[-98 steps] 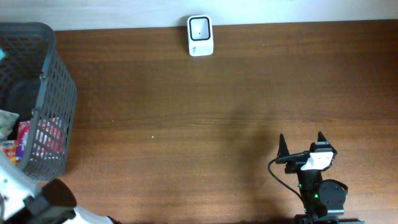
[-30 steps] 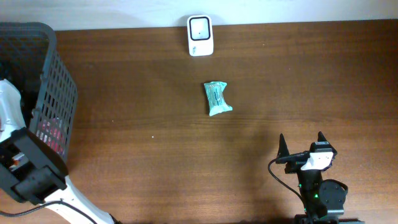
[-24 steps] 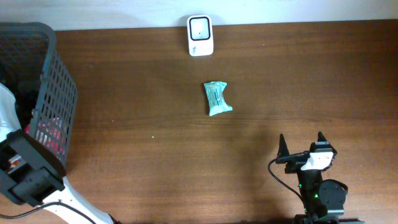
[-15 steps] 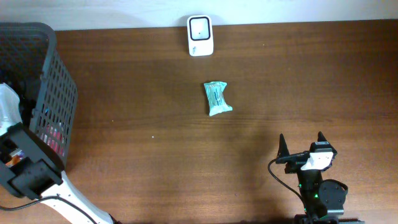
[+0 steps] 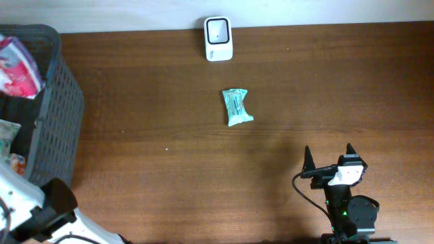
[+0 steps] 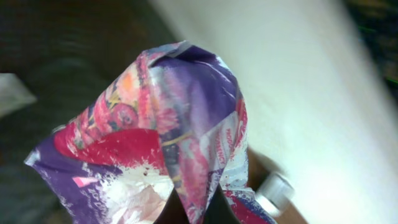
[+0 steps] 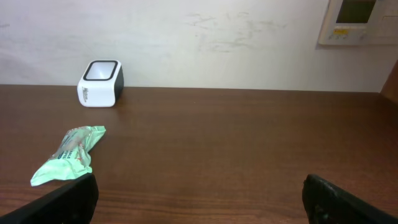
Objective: Scan the item barcode
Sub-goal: 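Grasp the red-purple snack bag from the basket with the left gripper, then place the red-purple bag left of the green pack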
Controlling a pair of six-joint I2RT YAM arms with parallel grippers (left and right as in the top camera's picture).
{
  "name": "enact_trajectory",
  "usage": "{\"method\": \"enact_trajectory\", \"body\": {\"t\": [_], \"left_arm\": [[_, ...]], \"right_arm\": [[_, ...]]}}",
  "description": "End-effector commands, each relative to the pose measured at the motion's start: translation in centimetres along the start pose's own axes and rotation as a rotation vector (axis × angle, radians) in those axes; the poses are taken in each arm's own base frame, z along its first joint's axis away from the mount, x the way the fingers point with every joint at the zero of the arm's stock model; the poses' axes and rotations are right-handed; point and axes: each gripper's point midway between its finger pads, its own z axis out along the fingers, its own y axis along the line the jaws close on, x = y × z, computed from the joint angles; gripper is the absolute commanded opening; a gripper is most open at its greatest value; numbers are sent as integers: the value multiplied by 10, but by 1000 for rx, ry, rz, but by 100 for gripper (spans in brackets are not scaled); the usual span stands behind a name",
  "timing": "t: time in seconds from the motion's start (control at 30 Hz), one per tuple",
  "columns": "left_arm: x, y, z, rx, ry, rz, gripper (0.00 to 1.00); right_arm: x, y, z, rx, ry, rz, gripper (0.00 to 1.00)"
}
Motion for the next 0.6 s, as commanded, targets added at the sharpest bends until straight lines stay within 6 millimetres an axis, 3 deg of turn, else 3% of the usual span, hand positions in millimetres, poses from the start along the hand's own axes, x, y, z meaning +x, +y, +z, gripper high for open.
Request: {"method": "enact_trajectory", "body": {"t": [0.0, 0.07, 0.1, 0.13, 0.23, 0.27, 0.33, 0.4, 0.5, 0.57], "left_arm": [[52, -81, -8, 315, 166, 192, 0], [92, -120, 0, 401, 235, 376, 0], [123, -142, 4, 451, 286, 492, 0], [144, -151, 11, 428, 317, 546, 0], [218, -161, 51, 201, 379, 737, 0], [235, -162, 63, 150, 392, 787, 0], [289, -166, 98, 109, 473, 976, 0], [329, -162, 129, 102, 564, 1074, 0], [390, -125, 178, 12, 760, 1181, 0], [414, -107, 200, -27, 835, 1202, 0]], "right_arm": [[4, 0, 0, 3, 5, 3, 99], [4, 0, 0, 3, 5, 3, 99], [4, 0, 0, 3, 5, 3, 99], [4, 0, 0, 3, 5, 3, 99], [4, 0, 0, 3, 5, 3, 99], [4, 0, 0, 3, 6, 3, 99], [4, 0, 0, 3, 5, 3, 99], [4, 0, 0, 3, 6, 3, 99], [4, 0, 0, 3, 5, 3, 99], [4, 0, 0, 3, 6, 3, 99]]}}
